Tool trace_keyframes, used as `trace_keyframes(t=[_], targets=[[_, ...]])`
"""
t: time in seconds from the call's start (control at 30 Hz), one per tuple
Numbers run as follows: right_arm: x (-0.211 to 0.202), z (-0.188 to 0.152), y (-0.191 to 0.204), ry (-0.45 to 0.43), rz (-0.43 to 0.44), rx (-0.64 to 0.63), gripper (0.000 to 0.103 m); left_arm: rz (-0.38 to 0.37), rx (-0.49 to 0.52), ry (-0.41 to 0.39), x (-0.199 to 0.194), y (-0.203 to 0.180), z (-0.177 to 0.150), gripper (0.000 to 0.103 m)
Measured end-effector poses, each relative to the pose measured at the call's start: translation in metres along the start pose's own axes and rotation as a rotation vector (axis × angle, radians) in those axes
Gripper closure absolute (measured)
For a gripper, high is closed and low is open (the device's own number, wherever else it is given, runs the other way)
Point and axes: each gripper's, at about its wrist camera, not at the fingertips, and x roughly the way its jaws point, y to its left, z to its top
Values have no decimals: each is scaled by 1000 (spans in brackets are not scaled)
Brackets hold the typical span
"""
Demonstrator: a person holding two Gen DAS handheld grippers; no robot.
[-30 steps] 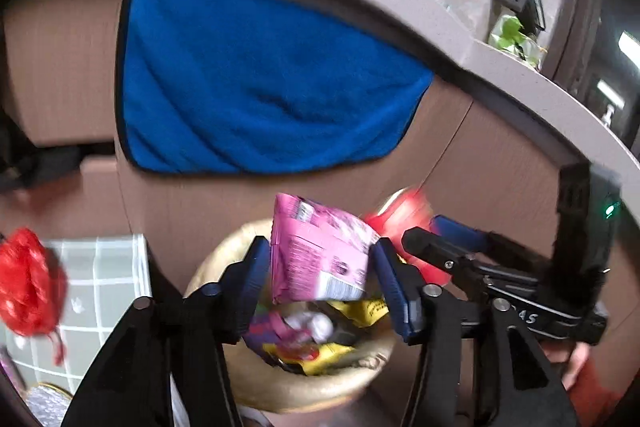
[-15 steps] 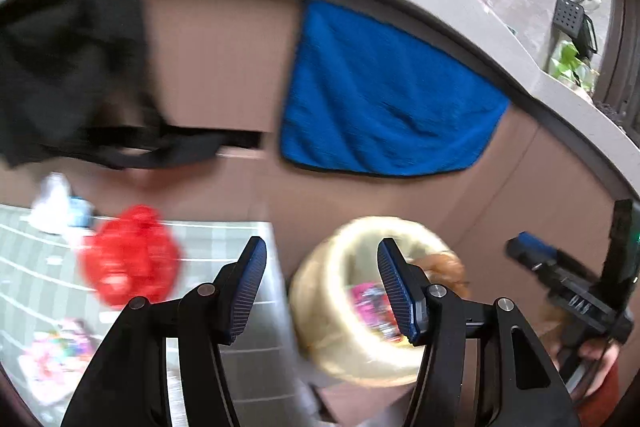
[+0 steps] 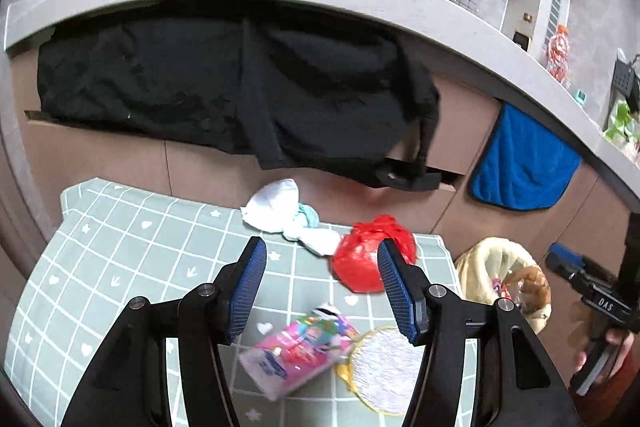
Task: Collect trash
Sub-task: 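Move both tools back over the table trash, then grasp the white tissue bundle with the left tool while the right tool grasps the glitter coaster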
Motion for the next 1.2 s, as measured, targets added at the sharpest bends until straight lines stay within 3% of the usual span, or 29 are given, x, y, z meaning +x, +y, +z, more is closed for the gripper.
trace_keyframes(t=[0.1, 0.2, 0.4, 0.57, 0.63, 0.67, 0.83, 1.03, 1.2], targets=[[20, -3, 14, 34, 35, 23, 43, -65, -18, 18, 33, 18, 3, 36], [36, -5, 26, 49, 19, 16, 43, -71, -77, 73, 80, 25, 8, 36], [63, -8, 30, 75, -21, 47, 43, -3, -277, 209, 180, 42, 2, 36], [80, -11, 23, 84, -40, 56, 43, 72, -324, 240, 214, 41, 2, 36], [86, -11, 22, 95, -41, 54, 43, 85, -341, 251, 218, 43, 6, 41], [90, -12, 22, 105, -37, 57, 43, 82, -341, 262, 220, 44, 6, 53], [115, -11, 27, 157, 37, 92, 43, 51, -303, 256, 196, 50, 4, 59], [131, -7, 44, 202, 124, 113, 42, 23, -259, 195, 108, 63, -7, 59], [121, -26, 79, 267, 140, -40, 43, 19, -188, 136, 41, 67, -18, 59]])
